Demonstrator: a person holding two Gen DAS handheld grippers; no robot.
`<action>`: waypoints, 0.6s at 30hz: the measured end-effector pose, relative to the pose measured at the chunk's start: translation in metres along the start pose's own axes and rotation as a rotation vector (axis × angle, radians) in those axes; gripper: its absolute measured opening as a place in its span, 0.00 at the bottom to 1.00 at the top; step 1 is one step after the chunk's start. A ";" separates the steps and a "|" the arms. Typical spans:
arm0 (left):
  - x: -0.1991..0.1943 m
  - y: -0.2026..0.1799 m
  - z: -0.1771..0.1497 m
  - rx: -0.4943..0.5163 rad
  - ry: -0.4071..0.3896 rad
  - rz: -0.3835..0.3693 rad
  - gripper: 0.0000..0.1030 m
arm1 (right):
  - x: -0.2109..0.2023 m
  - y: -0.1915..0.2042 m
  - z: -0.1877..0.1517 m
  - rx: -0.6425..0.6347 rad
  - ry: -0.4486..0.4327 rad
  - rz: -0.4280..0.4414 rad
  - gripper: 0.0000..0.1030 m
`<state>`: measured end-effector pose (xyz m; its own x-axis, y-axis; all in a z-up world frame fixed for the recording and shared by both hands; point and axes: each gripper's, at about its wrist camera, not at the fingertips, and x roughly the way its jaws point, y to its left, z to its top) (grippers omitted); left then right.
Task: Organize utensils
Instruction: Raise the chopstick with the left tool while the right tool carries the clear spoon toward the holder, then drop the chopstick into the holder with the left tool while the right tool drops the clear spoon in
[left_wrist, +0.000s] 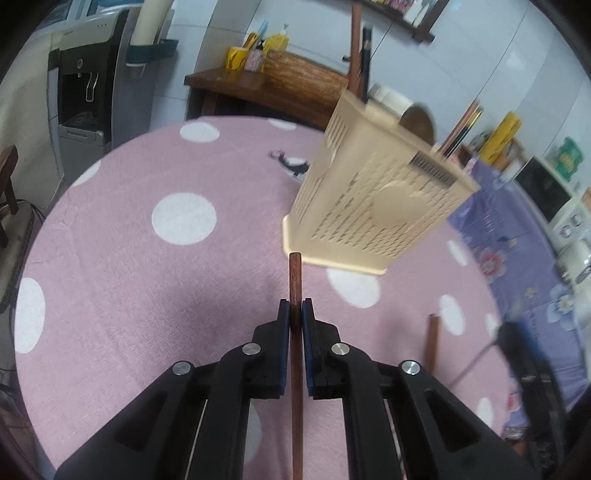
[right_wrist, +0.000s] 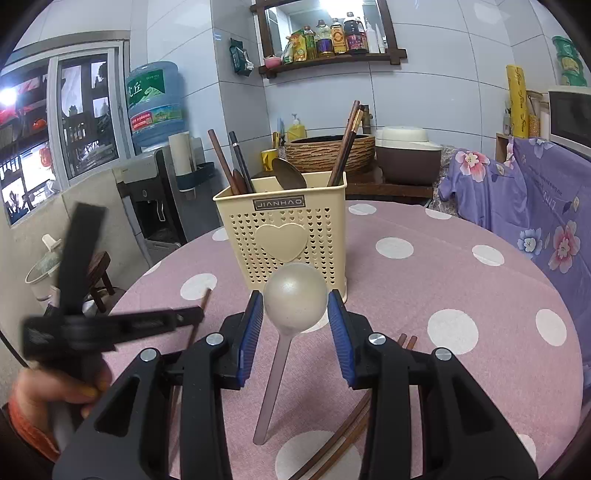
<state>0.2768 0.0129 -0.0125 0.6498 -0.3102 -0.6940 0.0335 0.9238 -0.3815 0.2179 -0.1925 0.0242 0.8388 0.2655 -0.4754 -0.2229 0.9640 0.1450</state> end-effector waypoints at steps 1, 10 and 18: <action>-0.010 -0.001 0.001 0.001 -0.023 -0.011 0.07 | -0.002 0.000 0.000 -0.001 -0.006 0.000 0.36; -0.099 -0.016 -0.008 0.042 -0.226 -0.099 0.07 | -0.021 0.003 0.001 -0.016 -0.042 0.022 0.36; -0.105 -0.014 0.003 0.040 -0.256 -0.115 0.07 | -0.024 0.004 0.005 -0.015 -0.044 0.026 0.36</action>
<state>0.2099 0.0332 0.0674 0.8108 -0.3511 -0.4684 0.1444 0.8954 -0.4212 0.1996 -0.1952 0.0408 0.8534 0.2901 -0.4331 -0.2523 0.9569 0.1439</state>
